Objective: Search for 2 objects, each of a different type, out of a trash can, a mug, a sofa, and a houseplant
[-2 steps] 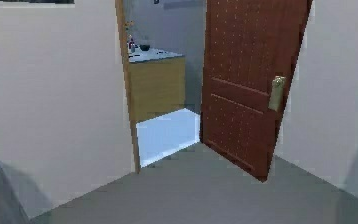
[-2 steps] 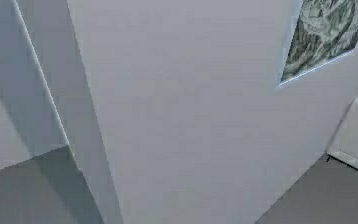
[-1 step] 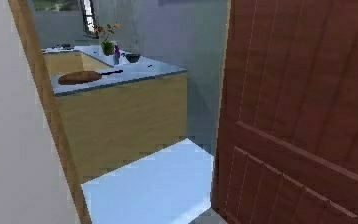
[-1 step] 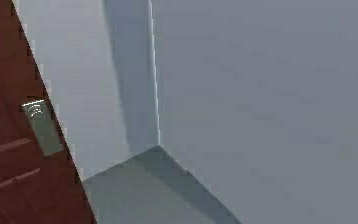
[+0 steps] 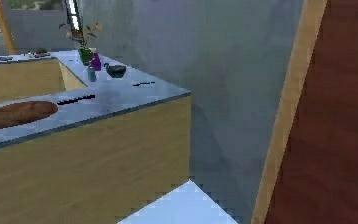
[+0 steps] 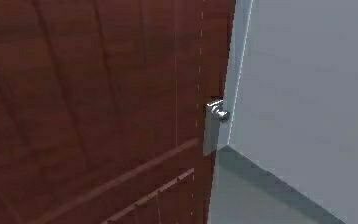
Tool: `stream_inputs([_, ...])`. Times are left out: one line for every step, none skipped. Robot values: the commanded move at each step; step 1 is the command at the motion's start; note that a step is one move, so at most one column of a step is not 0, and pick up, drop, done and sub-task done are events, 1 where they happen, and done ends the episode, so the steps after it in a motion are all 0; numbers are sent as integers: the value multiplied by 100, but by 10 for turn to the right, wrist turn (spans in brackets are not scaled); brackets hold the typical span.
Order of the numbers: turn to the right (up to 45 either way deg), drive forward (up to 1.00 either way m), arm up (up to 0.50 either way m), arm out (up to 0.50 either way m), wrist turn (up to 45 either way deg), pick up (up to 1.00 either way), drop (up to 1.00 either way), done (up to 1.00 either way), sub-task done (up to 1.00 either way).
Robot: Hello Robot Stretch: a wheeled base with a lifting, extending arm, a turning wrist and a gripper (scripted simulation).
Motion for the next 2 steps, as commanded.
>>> stream_inputs([-330, 0, 0, 0, 0, 0, 0, 0, 0])
stream_inputs([0, 40, 0, 0, 0, 0, 0, 0, 0])
